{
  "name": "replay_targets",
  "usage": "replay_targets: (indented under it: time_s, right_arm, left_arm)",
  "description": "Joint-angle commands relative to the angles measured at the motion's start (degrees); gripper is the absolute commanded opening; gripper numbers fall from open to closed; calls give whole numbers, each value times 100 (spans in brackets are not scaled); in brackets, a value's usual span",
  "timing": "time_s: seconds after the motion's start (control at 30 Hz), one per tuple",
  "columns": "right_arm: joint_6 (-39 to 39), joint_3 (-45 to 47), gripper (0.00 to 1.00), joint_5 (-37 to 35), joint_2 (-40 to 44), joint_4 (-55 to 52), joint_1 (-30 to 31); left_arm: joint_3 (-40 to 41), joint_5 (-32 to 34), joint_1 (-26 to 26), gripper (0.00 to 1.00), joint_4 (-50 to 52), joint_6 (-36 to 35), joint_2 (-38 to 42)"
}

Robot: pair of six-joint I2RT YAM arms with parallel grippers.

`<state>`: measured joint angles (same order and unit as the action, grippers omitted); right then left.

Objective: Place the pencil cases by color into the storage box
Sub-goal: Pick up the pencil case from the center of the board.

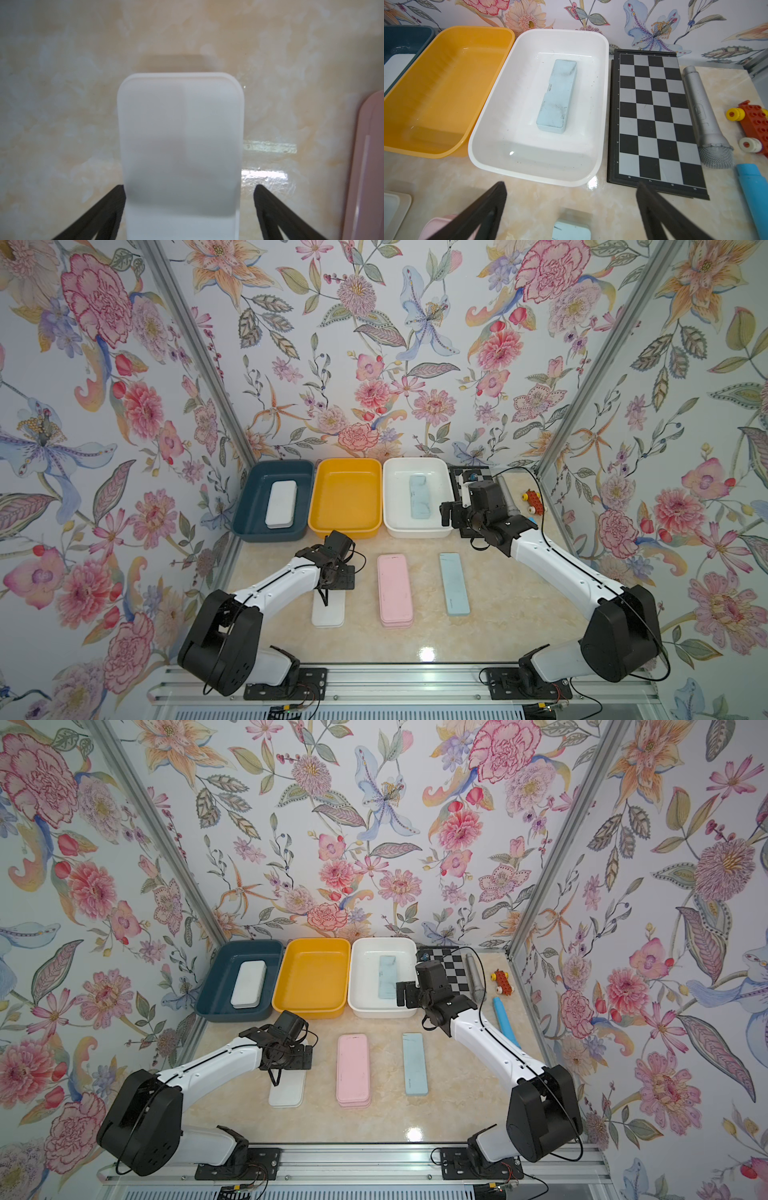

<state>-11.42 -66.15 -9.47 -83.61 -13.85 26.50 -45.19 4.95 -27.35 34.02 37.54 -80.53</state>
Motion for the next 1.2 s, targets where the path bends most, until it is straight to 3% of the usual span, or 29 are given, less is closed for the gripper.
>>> replay_targets:
  time_s: [0.0, 0.63, 1.17]
  right_arm:
    - [-114, 68, 100, -23, -50, 69, -5]
    - [-97, 88, 100, 16, -46, 95, -2]
    - [-77, 120, 100, 7, -40, 104, -22]
  left_arm:
    - [98, 55, -51, 98, 201, 56, 78]
    - [155, -84, 18, 99, 192, 0, -379]
    - [400, -1056, 390, 97, -272, -159, -593]
